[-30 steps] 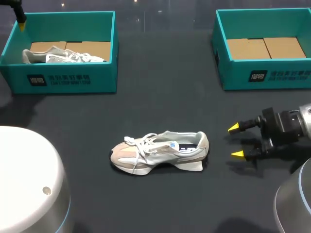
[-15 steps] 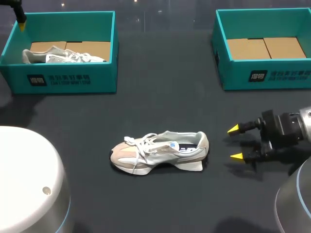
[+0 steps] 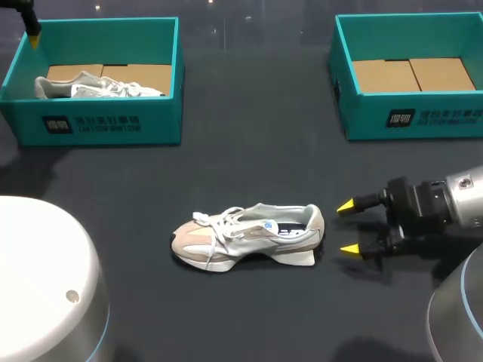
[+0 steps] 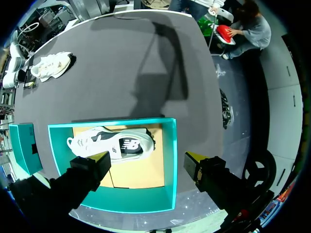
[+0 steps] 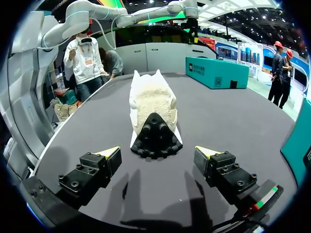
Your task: Take the shoe out of the shoebox, open the shoe tongue, remove and reinsert the insole, then place the shoe into the shoebox
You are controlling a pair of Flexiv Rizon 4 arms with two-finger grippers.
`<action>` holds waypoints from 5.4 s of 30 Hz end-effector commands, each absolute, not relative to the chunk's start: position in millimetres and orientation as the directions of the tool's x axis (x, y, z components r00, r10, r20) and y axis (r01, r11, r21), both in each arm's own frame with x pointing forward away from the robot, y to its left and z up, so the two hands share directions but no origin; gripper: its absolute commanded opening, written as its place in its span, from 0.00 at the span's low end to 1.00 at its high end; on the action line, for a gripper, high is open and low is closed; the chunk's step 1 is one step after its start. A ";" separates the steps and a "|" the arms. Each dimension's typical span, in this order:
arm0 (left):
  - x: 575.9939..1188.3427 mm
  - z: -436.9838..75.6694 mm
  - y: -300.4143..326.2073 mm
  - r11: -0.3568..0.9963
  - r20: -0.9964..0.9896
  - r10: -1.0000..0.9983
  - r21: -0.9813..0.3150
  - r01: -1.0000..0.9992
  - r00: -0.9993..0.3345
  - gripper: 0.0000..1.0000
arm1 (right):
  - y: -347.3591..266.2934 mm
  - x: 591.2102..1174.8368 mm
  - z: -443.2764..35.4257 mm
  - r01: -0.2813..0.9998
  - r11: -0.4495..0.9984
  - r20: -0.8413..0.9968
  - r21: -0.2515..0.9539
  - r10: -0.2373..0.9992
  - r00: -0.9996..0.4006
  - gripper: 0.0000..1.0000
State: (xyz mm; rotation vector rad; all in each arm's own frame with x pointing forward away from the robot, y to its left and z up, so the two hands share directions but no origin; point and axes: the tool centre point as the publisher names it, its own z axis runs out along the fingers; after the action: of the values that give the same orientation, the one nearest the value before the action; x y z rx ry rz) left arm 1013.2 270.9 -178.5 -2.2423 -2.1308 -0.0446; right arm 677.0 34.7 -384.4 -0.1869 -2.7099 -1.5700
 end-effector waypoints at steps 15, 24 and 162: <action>1012.9 -178.2 271.3 -0.052 0.055 0.997 -0.014 0.999 0.052 1.00 | 53.7 678.3 -389.1 0.067 0.480 0.031 0.874 0.083 -0.996 1.00; 1012.9 -178.2 271.3 -0.052 0.055 0.997 -0.014 0.999 0.052 1.00 | 61.2 681.3 -391.2 0.047 0.463 0.018 0.885 0.067 -0.998 1.00; 961.0 -164.2 240.3 0.460 0.045 0.886 0.042 0.887 -0.462 1.00 | 127.0 676.6 -409.0 0.034 0.408 0.021 0.912 0.037 -0.999 0.00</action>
State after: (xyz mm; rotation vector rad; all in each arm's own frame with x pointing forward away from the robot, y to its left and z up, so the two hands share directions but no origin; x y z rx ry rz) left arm 983.1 252.9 -164.7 -2.0485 -2.3495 0.0619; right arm 679.1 127.2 -408.6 -0.0657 -2.6347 -1.7140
